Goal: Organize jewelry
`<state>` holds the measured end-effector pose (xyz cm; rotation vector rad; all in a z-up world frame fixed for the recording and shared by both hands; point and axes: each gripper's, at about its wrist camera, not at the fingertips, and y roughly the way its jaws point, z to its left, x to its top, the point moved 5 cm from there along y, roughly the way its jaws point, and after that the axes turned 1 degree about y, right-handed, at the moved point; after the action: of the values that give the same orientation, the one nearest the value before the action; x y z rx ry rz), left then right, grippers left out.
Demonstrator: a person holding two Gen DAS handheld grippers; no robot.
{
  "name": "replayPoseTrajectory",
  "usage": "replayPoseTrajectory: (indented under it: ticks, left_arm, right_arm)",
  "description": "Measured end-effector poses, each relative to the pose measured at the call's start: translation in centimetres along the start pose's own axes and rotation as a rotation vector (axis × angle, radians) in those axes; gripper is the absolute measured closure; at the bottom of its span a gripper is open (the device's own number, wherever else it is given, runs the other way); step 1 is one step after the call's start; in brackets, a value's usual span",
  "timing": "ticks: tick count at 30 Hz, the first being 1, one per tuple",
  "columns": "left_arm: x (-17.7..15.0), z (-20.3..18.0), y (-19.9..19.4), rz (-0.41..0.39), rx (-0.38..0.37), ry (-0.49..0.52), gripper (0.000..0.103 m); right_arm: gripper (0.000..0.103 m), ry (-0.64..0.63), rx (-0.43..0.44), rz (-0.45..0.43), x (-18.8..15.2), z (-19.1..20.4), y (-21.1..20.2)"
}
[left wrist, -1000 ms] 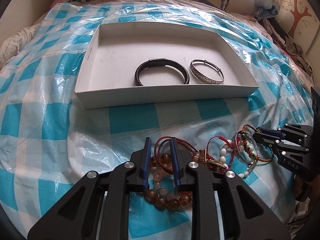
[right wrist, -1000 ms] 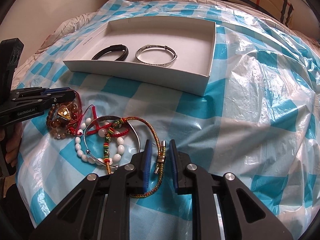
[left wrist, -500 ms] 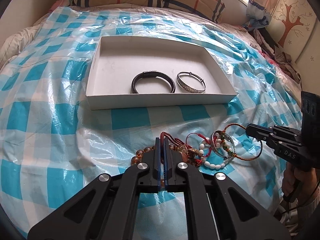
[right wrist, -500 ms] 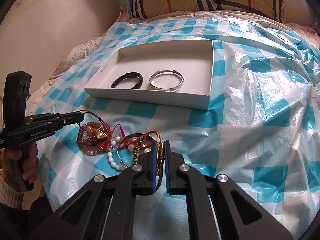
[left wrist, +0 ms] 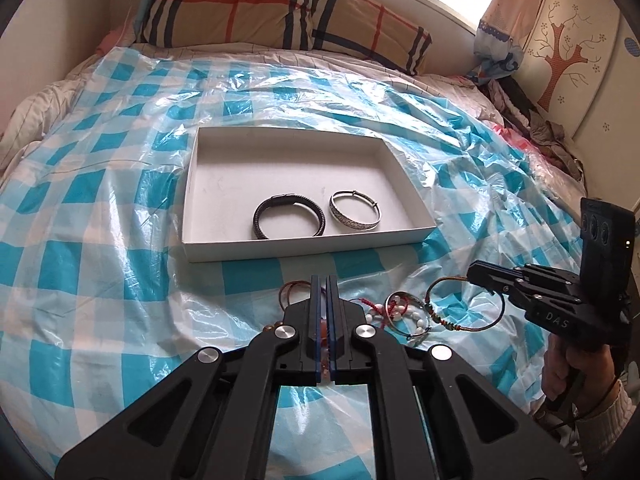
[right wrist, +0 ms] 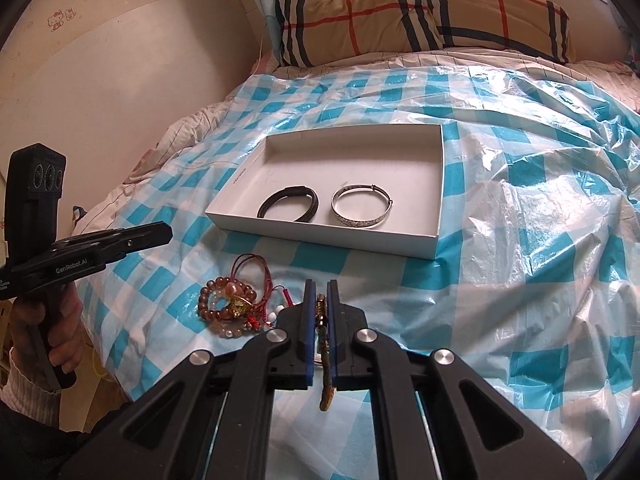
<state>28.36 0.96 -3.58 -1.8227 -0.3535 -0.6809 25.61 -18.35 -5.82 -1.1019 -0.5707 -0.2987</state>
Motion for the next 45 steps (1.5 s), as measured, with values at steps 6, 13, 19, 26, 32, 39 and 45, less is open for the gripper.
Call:
replayPoseTrajectory:
  ticks: [6, 13, 19, 26, 32, 39, 45]
  left_arm:
    - [-1.1, 2.4, 5.7, 0.121, 0.051, 0.014, 0.087]
    - [-2.2, 0.9, 9.6, 0.172, 0.09, 0.078, 0.056]
    - [-2.3, 0.3, 9.6, 0.169, 0.083, 0.066, 0.096]
    - [-2.1, -0.2, 8.2, 0.145, 0.006, 0.024, 0.099]
    - [-1.2, -0.7, 5.5, 0.101, -0.069, -0.008, 0.099]
    - [-0.3, -1.7, 2.6, 0.044, -0.109, -0.007, 0.101]
    - [0.3, -1.4, 1.3, 0.015, -0.097, -0.006, 0.101]
  right_arm:
    - [0.097, 0.023, -0.012, 0.012, -0.5, -1.4, 0.7]
    - [0.083, 0.03, -0.093, 0.088, -1.7, -3.5, 2.6]
    - [0.054, 0.005, -0.134, 0.121, -2.7, -4.5, 3.0]
    - [0.046, -0.048, -0.187, 0.183, -4.0, -4.9, 5.5]
    - [0.092, -0.03, -0.118, 0.195, -4.4, -4.0, 4.9]
    - [0.098, 0.021, -0.06, 0.118, -3.4, -2.7, 2.5]
    - [0.099, 0.023, -0.025, 0.052, -1.7, -1.5, 0.7]
